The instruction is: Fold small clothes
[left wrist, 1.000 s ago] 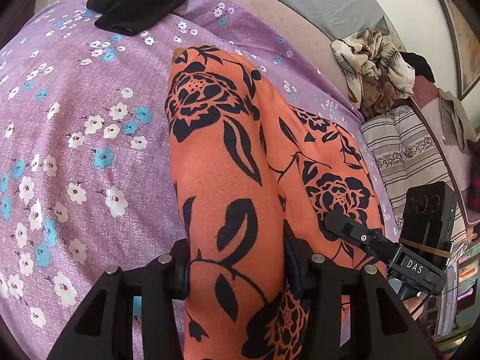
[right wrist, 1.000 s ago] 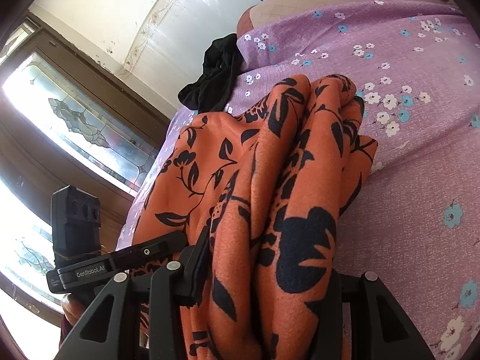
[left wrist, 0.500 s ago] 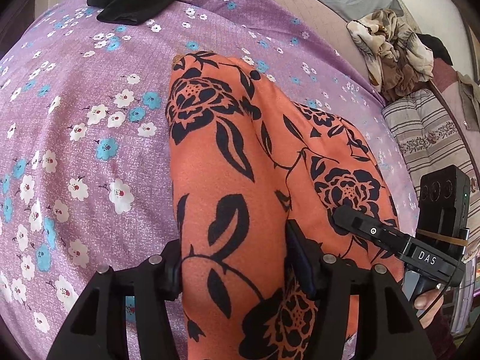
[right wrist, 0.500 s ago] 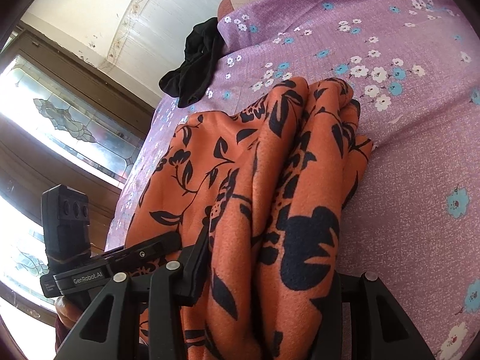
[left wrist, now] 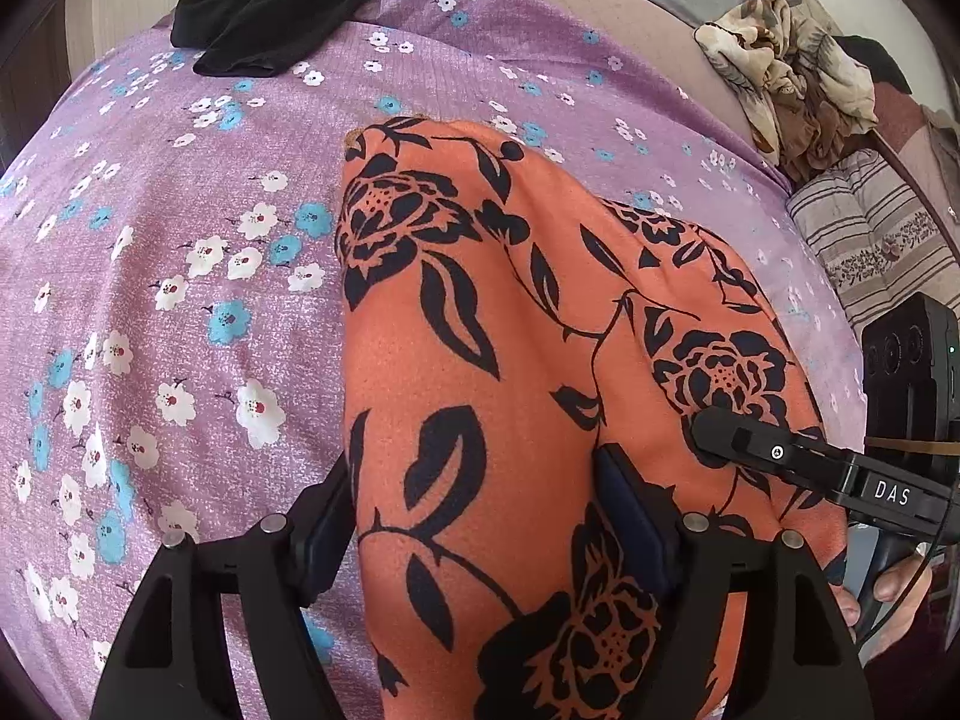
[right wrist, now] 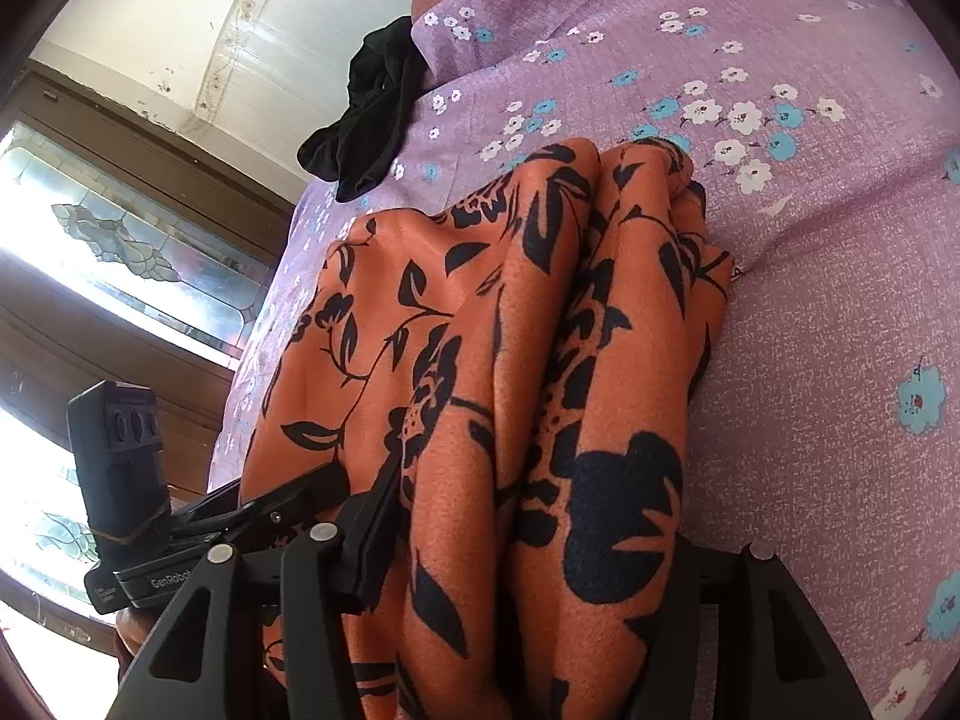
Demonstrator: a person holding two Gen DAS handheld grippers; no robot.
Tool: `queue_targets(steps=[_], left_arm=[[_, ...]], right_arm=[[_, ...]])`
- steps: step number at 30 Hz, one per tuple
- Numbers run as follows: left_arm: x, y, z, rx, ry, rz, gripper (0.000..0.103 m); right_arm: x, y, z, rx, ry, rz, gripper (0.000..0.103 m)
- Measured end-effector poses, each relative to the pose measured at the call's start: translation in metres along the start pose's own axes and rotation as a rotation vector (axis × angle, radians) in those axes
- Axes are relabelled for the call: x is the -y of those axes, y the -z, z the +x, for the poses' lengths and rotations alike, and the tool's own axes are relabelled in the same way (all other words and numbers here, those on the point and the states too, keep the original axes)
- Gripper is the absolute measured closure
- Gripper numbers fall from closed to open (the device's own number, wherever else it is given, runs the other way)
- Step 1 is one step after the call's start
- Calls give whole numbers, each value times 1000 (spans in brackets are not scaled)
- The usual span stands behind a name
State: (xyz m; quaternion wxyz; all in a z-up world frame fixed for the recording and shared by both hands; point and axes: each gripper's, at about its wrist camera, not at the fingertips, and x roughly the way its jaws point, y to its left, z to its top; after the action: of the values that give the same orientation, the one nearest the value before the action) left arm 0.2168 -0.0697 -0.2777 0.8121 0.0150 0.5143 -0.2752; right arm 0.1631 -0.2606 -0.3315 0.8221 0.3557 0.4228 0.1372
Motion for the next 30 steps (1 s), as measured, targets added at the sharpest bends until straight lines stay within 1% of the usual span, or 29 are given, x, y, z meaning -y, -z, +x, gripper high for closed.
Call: queue_targets(steps=[5,10,12,14,17,19,21,23,30], left_arm=[[4,4,0,37,-42,21,19],[4,11,-3,74,-85,21,17],[2,18,-7,91,-112,15,14],[3,24,-10,111,-138,23,13],[5,34,-16,143,-173,32,12],[5,42,-20,157,-176,20,12],[3,49,-22,167,-170,2,11],[2,52,-24,169,-159,-16,11],[-15,66,-30,153,-99,-82,8]], right_arm=[[2,4,-4,-2,6,10,42],[5,14,-17,-6,24,27,39],[3,19,-26,4,52,17,36],[-1,25,-35,18,86,-7,36],[-5,31,-47,43,156,-45,36],[-1,37,-53,49,191,-37,34],[7,42,-56,48,189,6,31],[10,45,-59,54,183,21,31],[7,61,-64,78,242,-48,28]])
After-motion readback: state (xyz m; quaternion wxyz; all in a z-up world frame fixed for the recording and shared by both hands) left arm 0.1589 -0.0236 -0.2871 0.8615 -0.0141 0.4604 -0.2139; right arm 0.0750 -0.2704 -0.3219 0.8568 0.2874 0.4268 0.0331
